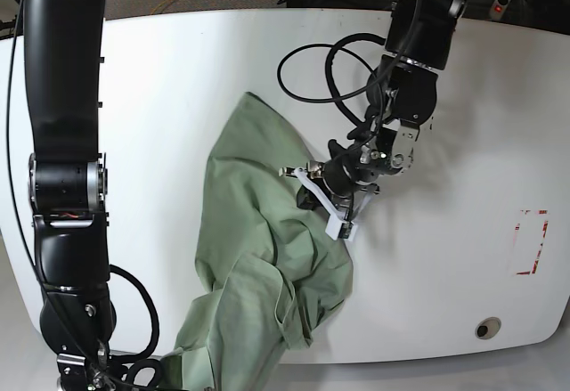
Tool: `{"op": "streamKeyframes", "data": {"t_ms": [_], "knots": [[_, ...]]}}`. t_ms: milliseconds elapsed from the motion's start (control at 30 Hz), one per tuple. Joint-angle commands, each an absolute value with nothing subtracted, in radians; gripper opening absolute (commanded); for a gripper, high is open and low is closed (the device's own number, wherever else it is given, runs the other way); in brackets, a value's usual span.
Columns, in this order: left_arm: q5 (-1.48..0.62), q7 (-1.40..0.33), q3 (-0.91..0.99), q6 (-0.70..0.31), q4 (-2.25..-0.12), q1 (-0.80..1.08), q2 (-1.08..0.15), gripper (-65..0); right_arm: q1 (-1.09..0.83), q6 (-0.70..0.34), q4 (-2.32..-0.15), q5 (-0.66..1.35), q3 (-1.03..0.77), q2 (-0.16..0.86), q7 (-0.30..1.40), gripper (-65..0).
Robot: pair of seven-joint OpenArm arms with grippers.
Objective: Fold the T-shirt properly
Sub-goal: 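Grasp the shirt edge with the left gripper and pull it away from the right gripper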
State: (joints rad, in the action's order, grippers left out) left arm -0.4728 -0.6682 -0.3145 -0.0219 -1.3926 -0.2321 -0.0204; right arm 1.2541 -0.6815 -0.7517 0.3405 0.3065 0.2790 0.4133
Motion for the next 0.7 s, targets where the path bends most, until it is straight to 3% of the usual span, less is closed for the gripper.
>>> {"op": "streamKeyframes", "data": {"t_ms": [0, 300, 667], "knots": [[-0.486, -0.657, -0.294, -0.028, -1.463, -0.245, -0.071, -64.0, 1.306, -0.674, -0.773, 0.357, 0.297, 0.286, 0.375, -65.0], [-0.518, -0.650, -0.153, -0.050, -1.704, -0.151, -0.340, -64.0, 1.306, -0.627, -0.771, 0.357, 0.297, 0.323, 0.389, -65.0], [-0.674, -0.654, 0.125, -0.085, -1.787, -0.113, -0.578, -64.0, 1.306, -0.616, -0.769, 0.355, 0.297, 0.346, 0.390, -65.0]]}}
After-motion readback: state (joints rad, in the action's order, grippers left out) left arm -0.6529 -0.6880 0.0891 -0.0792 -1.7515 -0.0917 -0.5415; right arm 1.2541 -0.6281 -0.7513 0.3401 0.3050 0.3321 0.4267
